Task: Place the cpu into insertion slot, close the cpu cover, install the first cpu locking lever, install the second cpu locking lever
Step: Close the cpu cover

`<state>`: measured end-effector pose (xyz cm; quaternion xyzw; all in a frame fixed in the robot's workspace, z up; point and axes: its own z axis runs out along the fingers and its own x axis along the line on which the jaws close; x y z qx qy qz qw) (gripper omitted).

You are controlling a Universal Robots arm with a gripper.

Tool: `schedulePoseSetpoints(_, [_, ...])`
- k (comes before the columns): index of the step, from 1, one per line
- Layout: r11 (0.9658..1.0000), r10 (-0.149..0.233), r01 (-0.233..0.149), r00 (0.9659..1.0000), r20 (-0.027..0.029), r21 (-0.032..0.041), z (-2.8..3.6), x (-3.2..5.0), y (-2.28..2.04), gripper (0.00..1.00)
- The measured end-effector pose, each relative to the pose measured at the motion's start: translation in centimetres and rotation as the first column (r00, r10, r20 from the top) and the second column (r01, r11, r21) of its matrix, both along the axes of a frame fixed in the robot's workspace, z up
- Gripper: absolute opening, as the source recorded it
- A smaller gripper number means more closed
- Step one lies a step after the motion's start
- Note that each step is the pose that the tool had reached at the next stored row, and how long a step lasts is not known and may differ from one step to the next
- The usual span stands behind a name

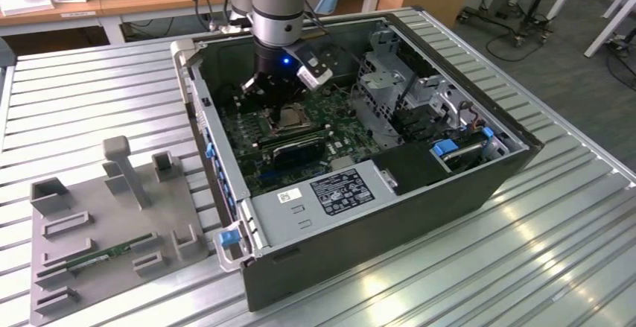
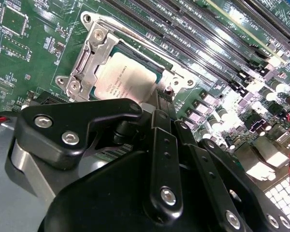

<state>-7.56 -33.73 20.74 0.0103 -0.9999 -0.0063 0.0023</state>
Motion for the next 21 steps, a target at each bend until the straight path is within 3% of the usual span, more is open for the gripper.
schedulePoseSetpoints(9, [1.0000, 0.000, 0.000, 1.0000, 0.0000, 0.0000, -0.02, -0.05, 0.04, 0.11])
schedulePoseSetpoints(21, [1.0000, 0.000, 0.000, 1.0000, 0.0000, -0.0003, -0.55, -0.07, 0.04, 0.11])
